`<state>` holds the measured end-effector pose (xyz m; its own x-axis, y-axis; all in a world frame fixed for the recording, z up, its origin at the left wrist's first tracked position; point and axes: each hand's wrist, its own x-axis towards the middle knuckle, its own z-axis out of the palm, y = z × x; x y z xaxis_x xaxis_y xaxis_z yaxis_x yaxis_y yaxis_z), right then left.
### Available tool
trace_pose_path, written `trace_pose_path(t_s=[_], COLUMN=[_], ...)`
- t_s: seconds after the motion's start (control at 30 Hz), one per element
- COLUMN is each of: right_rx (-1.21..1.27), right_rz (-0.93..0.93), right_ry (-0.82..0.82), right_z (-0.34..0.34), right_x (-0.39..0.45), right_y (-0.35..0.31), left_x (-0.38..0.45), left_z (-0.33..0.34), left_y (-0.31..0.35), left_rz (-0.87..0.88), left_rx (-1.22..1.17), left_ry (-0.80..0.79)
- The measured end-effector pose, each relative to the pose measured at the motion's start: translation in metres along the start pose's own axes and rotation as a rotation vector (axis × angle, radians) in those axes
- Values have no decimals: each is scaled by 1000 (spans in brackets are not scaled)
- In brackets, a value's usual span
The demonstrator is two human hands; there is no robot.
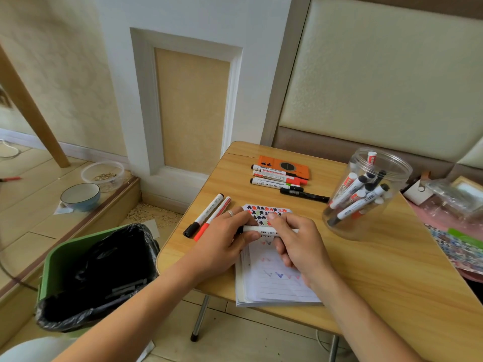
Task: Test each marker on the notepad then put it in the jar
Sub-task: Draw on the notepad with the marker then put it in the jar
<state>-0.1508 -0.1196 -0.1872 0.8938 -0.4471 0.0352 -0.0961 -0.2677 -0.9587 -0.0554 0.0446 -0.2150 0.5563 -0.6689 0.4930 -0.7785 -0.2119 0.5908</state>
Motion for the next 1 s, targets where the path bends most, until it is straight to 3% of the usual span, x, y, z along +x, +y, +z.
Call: trace_pose_path(t_s=[0.23, 0.4, 0.7, 0.87, 1.0], right_rx=[95, 41, -123, -447, -617], right_rz=[78, -27, -399, -684, -793], right_ry=[-26, -56, 471, 802, 870], right_z=[-12, -42, -111, -157, -175], right_x=[7, 9, 18, 29, 34], right_y=[-7, -25, -78, -102, -109], left_x=[4, 4, 3, 2, 1], left_z=[9, 18, 13, 12, 13], left_y=[-5, -13, -2, 0, 1], left_rz=[-25, -43, -110, -134, -139], left_rx=[67, 209, 233, 240, 248], left_ry=[-17, -82, -181, -204, -215])
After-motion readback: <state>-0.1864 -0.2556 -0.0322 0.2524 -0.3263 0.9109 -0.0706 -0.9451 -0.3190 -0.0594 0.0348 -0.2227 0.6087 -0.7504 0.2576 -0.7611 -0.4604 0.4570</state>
